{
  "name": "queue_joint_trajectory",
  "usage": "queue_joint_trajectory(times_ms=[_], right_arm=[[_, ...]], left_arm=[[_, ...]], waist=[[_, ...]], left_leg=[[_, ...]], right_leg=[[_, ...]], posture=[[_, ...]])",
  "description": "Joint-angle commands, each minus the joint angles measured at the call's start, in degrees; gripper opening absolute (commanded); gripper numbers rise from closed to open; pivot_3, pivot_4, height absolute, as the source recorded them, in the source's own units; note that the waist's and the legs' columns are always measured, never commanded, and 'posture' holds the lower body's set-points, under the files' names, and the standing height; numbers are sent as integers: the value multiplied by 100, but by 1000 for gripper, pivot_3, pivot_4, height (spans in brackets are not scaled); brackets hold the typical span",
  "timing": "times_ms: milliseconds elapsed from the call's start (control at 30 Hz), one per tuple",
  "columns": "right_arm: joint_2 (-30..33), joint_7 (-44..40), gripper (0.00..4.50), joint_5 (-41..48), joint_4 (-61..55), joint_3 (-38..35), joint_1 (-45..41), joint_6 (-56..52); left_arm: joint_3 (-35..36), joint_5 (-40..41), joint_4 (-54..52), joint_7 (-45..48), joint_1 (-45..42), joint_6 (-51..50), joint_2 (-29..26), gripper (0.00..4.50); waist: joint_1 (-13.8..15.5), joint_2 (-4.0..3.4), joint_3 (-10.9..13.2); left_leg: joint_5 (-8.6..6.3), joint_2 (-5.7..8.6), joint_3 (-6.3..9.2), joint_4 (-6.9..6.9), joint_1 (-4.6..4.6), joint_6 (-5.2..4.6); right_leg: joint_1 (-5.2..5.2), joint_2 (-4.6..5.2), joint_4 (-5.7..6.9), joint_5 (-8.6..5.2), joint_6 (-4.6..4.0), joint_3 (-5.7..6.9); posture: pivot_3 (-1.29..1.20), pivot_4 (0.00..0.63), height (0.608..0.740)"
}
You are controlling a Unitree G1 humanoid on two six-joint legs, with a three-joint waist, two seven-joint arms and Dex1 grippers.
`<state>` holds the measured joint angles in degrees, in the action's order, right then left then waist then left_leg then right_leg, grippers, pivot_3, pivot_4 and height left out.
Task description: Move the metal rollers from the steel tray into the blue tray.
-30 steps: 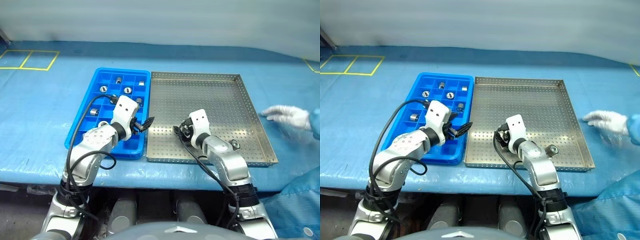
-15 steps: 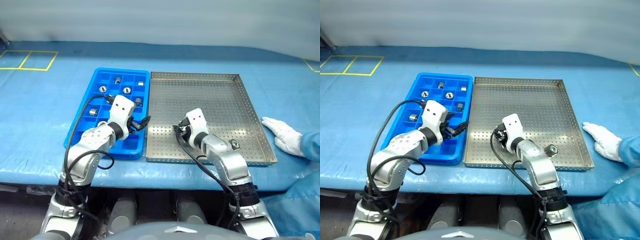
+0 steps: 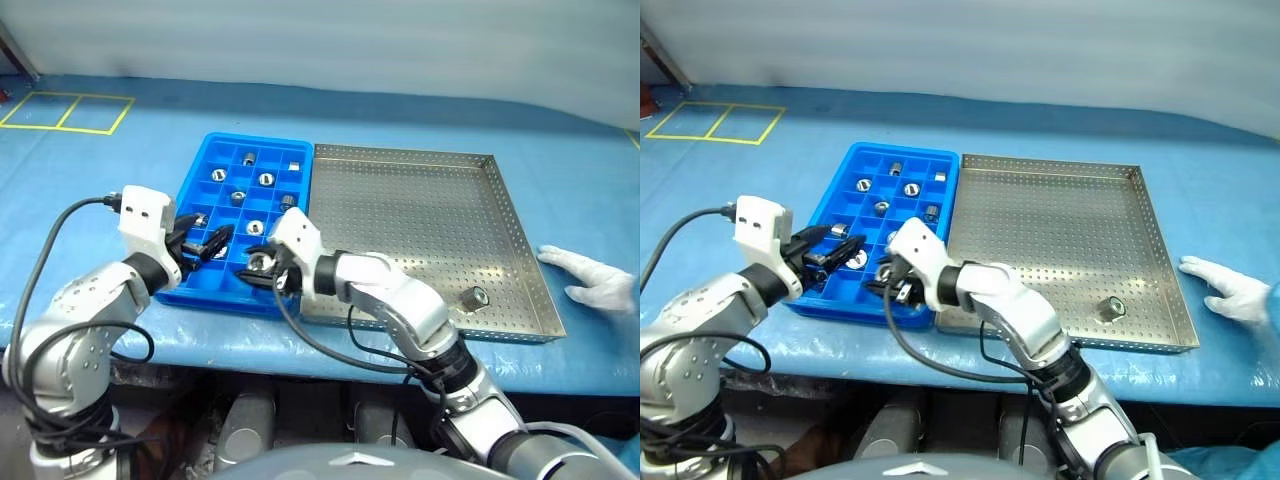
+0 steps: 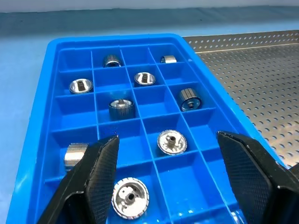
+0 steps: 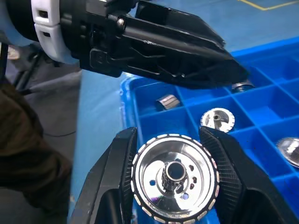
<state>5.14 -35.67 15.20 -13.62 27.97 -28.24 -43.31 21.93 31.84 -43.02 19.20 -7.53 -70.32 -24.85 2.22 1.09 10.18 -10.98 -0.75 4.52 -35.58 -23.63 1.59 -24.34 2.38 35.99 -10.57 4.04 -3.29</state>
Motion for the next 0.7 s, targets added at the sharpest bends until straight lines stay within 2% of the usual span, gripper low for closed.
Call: queue_joint_trajectory(times_ms=[33, 267, 433, 500, 567, 700], right_arm=[[-225, -58, 1837, -110, 464, 139, -185, 364], [-486, -26, 1837, -333, 1429, 72, -406, 777], [-365, -207, 1837, -300, 1471, 12, -401, 685], [-303, -236, 2497, -307, 1346, 2, -344, 687], [-277, -135, 2974, -353, 1146, -40, -233, 784], [-208, 69, 2974, -137, 438, -440, 35, 593]], left_arm=[[327, 155, -434, -152, 219, -219, -23, 3643], [328, 177, -747, -470, 608, -314, 131, 3643], [258, 177, -780, -576, 685, -296, 188, 3643], [177, 173, -715, -595, 624, -279, 181, 3643], [55, 150, -631, -609, 541, -261, 166, 3643], [-268, 153, -510, -596, 393, -195, 202, 3643]], waist=[[56, 0, 0], [308, 1, -1], [430, 1, -1], [448, 1, -1], [463, 1, -1], [478, 1, -1]], left_leg=[[1, 0, 0, 0, 0, 1], [2, -1, 7, 3, -3, 5], [1, -1, 10, 9, -6, 7], [1, -1, 9, 9, -6, 7], [1, -1, 9, 9, -6, 8], [0, -1, 9, 12, -12, 10]], right_leg=[[-1, 0, 2, 0, 0, 0], [-5, 0, 0, -2, -7, 11], [-9, 0, -1, -4, -12, 15], [-9, 0, -1, -5, -12, 15], [-10, 1, -2, -5, -12, 15], [-16, 1, -2, -7, -15, 15]], posture=[[352, 150, 740], [403, 150, 740], [391, 150, 740], [387, 150, 740], [361, 150, 740], [321, 150, 740]])
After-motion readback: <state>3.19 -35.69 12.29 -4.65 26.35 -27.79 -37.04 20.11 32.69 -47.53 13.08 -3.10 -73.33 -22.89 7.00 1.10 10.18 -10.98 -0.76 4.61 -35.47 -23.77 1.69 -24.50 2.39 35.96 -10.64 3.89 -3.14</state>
